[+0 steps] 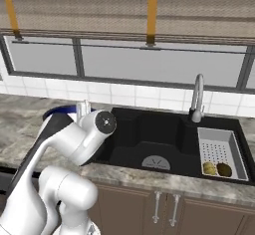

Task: Dump the squash and avocado from the bowl so the bowl can be washed. Place the bowl in the sink after clearing the leftovers.

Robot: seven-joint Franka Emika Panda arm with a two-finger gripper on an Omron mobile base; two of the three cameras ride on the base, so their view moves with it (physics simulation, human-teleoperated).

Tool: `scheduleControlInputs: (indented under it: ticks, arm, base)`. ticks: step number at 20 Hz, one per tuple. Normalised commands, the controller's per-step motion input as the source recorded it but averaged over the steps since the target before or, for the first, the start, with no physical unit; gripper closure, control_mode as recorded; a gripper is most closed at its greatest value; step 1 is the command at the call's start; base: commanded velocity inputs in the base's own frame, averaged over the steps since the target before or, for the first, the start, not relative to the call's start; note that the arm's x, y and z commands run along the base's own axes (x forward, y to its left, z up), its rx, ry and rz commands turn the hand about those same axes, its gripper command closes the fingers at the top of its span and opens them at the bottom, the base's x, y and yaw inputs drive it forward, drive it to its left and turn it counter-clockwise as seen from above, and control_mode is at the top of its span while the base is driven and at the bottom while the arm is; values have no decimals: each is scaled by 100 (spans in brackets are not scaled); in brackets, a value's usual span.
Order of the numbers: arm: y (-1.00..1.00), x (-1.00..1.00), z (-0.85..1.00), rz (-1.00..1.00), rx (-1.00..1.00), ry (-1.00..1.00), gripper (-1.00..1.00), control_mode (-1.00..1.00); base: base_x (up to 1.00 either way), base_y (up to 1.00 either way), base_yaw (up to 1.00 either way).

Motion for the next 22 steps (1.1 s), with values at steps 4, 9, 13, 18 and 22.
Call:
scheduleControlInputs:
  ticks: [4,9,13,18,22]
  arm:
    - [0,0,0,0,0,0,100,100]
    - [0,0,0,0,0,0,100,100]
    - [-34,40,0,-26,1,19,100,-100]
    - [-54,42,0,-39,2,36,100,-100]
    - [-51,23,-5,-50,8,35,100,-100]
  base:
    - [66,-5,-16]
    - [69,-6,-15]
    - [0,0,0]
    - [0,0,0]
    - [0,0,0]
